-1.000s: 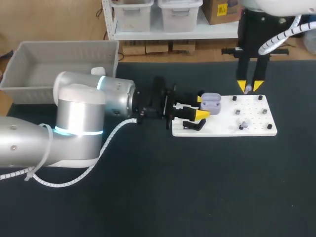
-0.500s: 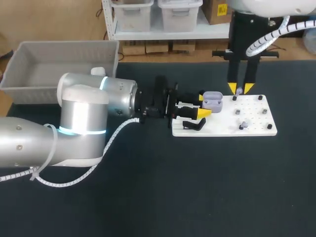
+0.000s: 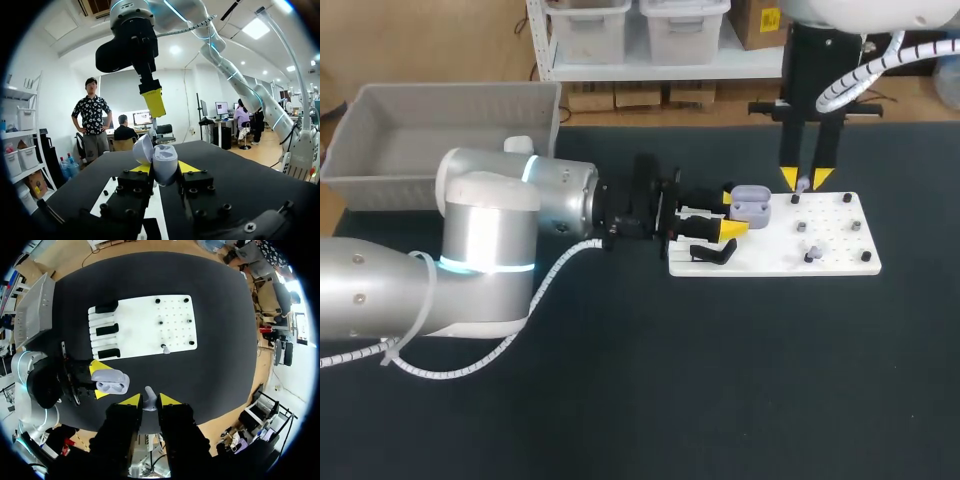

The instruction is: Pick up each earbud case from the left stands, insert the matching earbuds, close the lid, and place the case in the box.

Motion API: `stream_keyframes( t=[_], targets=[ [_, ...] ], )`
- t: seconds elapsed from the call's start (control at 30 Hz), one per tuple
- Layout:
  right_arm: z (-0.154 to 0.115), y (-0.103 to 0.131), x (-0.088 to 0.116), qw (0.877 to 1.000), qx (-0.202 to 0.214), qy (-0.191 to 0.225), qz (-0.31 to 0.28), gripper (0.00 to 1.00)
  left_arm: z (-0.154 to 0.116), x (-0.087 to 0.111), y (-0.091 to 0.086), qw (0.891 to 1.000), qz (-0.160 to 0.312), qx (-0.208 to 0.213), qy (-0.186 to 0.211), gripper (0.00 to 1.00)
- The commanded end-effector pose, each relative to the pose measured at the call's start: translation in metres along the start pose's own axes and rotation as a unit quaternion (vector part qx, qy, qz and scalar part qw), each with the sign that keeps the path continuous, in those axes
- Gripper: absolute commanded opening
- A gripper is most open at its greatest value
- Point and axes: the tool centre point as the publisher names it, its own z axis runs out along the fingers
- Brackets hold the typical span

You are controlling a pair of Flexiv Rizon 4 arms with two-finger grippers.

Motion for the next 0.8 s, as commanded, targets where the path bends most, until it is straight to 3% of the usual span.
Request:
stream_keyframes(
  t=[0.03,0.33,0.4,0.8],
  targets=[
    [0.000,0.000,0.000,1.000,0.000,0.000,0.000,0.00,0.000,0.001,0.001,1.000,0.001,0.000,-0.001,0.00],
    [0.000,0.000,0.000,1.000,0.000,0.000,0.000,0.00,0.000,0.001,0.001,1.000,0.001,0.000,-0.001,0.00],
    [-0.001,0.004,0.002,1.000,-0.027,0.000,0.002,0.00,0.000,0.001,0.001,1.000,0.001,0.000,-0.001,0.00],
    [-0.010,0.026,0.015,0.993,-0.042,-0.010,0.112,0.00,0.000,0.001,0.001,1.000,0.001,0.000,-0.001,0.00]
  ],
)
